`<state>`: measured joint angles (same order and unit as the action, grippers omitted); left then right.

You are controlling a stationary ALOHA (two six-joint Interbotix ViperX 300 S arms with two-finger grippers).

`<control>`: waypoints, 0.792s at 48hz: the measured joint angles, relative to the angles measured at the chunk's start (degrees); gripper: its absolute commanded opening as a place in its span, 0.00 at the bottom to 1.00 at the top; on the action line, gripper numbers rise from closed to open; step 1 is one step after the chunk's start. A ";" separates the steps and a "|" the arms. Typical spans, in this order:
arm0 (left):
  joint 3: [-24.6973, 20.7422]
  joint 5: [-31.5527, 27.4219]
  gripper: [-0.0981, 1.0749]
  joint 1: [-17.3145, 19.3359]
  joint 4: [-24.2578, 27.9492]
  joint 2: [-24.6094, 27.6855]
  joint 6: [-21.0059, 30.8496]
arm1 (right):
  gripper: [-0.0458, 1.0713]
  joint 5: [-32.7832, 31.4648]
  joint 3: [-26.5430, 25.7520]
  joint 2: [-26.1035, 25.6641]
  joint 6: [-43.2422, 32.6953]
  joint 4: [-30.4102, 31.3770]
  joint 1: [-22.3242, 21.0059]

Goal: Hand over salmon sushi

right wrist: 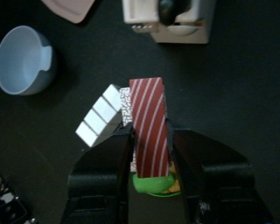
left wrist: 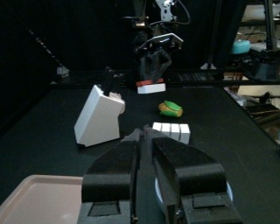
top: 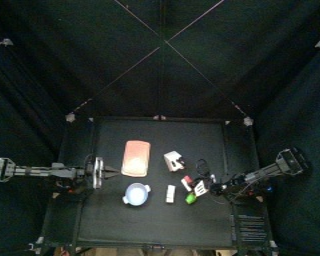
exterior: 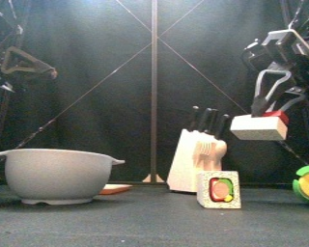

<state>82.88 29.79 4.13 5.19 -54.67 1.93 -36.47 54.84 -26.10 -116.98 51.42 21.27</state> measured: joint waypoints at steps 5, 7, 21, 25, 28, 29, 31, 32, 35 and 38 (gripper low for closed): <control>0.09 0.00 0.71 -0.44 -1.05 0.44 0.09 | 0.54 3.25 -1.05 2.29 0.26 1.67 0.09; 0.00 0.00 0.76 -0.53 -1.49 0.62 0.09 | 0.54 4.57 -1.76 3.43 0.18 2.99 0.00; -0.53 0.09 0.96 -1.85 -2.02 2.02 0.18 | 0.54 6.68 -8.17 11.34 0.62 15.47 -0.18; -1.49 0.00 0.96 -3.25 -2.02 3.25 0.18 | 0.54 6.77 -10.46 13.36 0.62 19.95 -0.26; -2.29 0.09 0.96 -4.48 -2.02 4.57 0.18 | 0.54 6.77 -12.22 14.77 0.53 23.03 -0.35; -2.55 0.00 0.96 -4.83 -2.02 5.01 0.09 | 0.54 6.77 -12.74 15.12 0.53 23.91 -0.35; -3.08 0.00 0.96 -5.54 -2.02 6.15 0.09 | 0.54 6.86 -13.97 16.26 0.62 26.10 -0.44; -3.43 0.09 0.96 -5.89 -2.11 6.68 0.09 | 0.54 6.86 -14.50 16.79 0.53 26.98 -0.53; -4.57 0.09 0.96 -6.77 -2.02 8.96 0.18 | 0.54 6.86 -16.08 18.54 0.62 29.53 -0.88; -5.80 0.09 0.96 -7.12 -2.11 11.07 0.18 | 0.54 6.86 -17.58 20.39 0.53 31.64 -1.41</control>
<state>77.08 29.88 -2.99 3.08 -43.59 2.11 -29.62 37.27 -5.71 -116.46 83.06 19.86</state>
